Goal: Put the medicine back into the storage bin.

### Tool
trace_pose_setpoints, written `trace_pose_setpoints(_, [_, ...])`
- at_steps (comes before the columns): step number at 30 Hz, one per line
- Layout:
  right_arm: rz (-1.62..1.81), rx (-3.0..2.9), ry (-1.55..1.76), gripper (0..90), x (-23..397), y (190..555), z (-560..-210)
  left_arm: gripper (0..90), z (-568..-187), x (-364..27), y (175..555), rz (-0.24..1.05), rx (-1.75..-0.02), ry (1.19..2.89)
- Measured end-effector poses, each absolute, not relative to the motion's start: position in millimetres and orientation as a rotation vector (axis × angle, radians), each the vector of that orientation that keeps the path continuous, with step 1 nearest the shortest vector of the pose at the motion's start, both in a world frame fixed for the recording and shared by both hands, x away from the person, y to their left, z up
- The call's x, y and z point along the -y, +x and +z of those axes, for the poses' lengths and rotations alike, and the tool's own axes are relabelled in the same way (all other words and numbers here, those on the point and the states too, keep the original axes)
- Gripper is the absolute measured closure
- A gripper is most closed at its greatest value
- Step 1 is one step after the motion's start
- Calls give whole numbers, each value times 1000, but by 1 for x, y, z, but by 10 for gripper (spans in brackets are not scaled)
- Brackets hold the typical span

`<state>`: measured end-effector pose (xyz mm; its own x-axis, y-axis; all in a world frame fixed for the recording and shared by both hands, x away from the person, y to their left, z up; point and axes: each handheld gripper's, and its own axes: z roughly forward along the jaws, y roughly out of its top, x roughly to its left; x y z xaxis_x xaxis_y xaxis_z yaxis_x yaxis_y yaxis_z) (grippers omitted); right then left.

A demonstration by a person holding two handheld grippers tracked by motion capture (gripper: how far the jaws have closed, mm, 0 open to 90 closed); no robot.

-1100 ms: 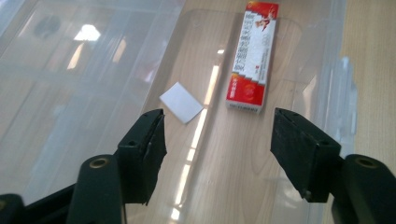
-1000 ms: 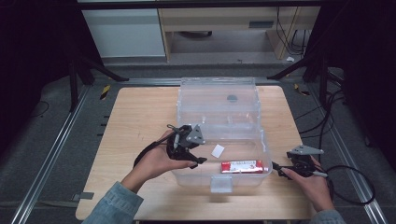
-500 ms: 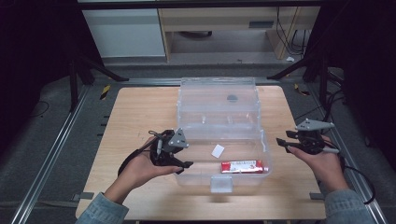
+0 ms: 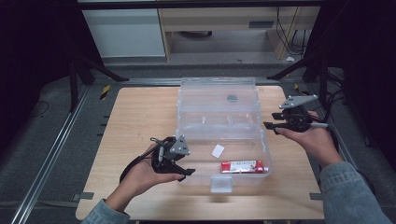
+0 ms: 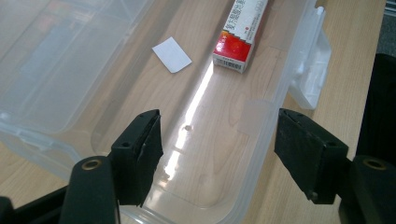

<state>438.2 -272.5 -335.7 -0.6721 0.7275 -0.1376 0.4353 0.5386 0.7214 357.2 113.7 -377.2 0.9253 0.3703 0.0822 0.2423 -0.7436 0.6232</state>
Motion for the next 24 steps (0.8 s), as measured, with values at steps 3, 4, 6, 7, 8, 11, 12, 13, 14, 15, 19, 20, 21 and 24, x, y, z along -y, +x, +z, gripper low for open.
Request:
trace_pose_setpoints(3, [913, -2378, 895, 440, 262, 445, -331, 295, -380, -114, 354, 266, -440, 2430])
trace_pose_setpoints(4, [921, -2377, 877, 436, 258, 447, -329, 291, -381, -115, 353, 260, -439, 2423])
trace_pose_setpoints(6, [945, -2377, 847, 432, 249, 451, -323, 288, -383, -115, 352, 257, -434, 2419])
trace_pose_setpoints(7, [948, -2379, 836, 432, 245, 454, -321, 288, -384, -115, 352, 253, -434, 2421])
trace_pose_setpoints(8, [936, -2386, 818, 432, 240, 457, -319, 288, -385, -114, 352, 246, -434, 2423])
trace_pose_setpoints(11, [919, -2407, 797, 425, 228, 469, -317, 291, -388, -113, 350, 235, -429, 2424])
trace_pose_setpoints(12, [909, -2415, 792, 424, 223, 472, -317, 292, -387, -113, 349, 231, -426, 2424])
trace_pose_setpoints(13, [904, -2422, 786, 425, 219, 477, -317, 294, -387, -113, 349, 227, -423, 2422])
trace_pose_setpoints(14, [904, -2428, 783, 428, 215, 481, -317, 294, -387, -112, 349, 227, -423, 2418])
trace_pose_setpoints(15, [902, -2437, 778, 427, 211, 485, -317, 298, -386, -112, 348, 227, -419, 2417])
trace_pose_setpoints(19, [884, -2456, 779, 433, 198, 499, -320, 299, -388, -110, 348, 218, -408, 2417])
trace_pose_setpoints(20, [879, -2467, 778, 437, 196, 502, -321, 303, -390, -110, 348, 213, -408, 2420])
trace_pose_setpoints(21, [869, -2477, 777, 442, 193, 505, -322, 313, -392, -110, 348, 205, -402, 2423])
trace_pose_setpoints(24, [844, -2502, 770, 462, 189, 512, -327, 358, -396, -110, 349, 182, -396, 2424])
